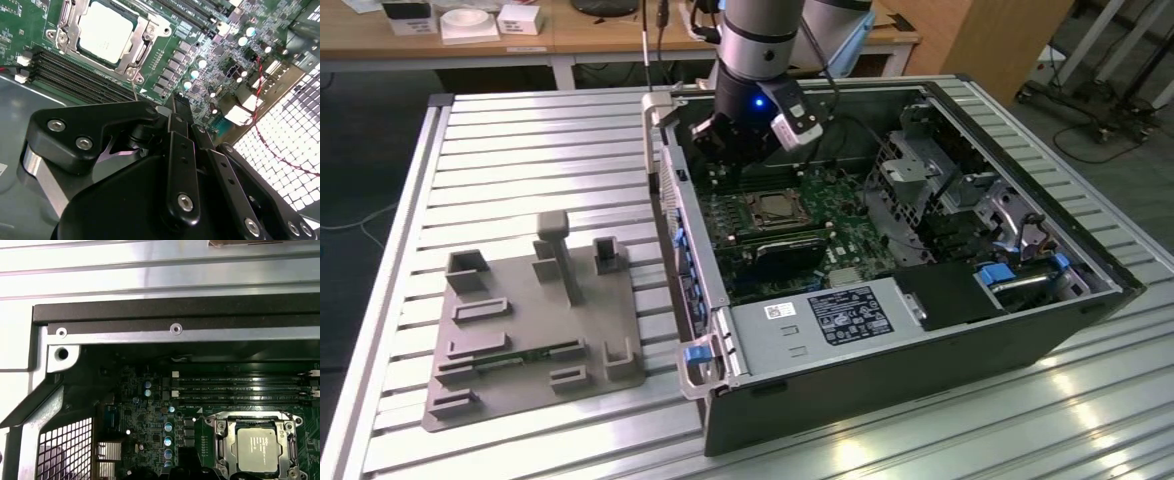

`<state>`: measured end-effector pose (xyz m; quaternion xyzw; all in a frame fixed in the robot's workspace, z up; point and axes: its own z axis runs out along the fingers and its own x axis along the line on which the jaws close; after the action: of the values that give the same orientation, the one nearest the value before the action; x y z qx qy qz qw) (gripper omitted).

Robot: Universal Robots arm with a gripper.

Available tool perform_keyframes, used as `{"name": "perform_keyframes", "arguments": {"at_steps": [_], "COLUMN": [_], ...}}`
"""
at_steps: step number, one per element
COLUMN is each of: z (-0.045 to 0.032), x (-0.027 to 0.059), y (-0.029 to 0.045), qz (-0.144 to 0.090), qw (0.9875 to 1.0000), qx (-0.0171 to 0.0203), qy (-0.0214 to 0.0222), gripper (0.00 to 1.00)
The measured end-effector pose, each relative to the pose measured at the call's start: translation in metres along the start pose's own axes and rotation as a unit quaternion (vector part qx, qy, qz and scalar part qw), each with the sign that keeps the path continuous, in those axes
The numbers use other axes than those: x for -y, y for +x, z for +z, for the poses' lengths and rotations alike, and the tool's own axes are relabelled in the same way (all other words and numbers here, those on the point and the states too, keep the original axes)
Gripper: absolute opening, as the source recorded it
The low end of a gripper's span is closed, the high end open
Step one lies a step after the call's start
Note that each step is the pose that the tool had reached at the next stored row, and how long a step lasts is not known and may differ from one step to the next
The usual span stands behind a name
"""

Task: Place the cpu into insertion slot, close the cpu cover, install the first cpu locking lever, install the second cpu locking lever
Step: 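Install the first cpu locking lever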

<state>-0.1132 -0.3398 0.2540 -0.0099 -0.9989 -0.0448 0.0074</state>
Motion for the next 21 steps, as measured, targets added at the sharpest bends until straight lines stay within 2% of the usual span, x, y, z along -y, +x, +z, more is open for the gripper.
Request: {"name": "perform_keyframes", "arguments": {"at_steps": [6, 21], "z": [0.0046, 0.0076], "x": [-0.0050, -0.0071], "y": [0.0000, 0.0003], "qz": [0.000, 0.000], "qw": [1.0000, 1.0000], "qx": [0.0001, 0.0000], "qy": [-0.0001, 0.0000], "gripper": [0.11, 0.11]}}
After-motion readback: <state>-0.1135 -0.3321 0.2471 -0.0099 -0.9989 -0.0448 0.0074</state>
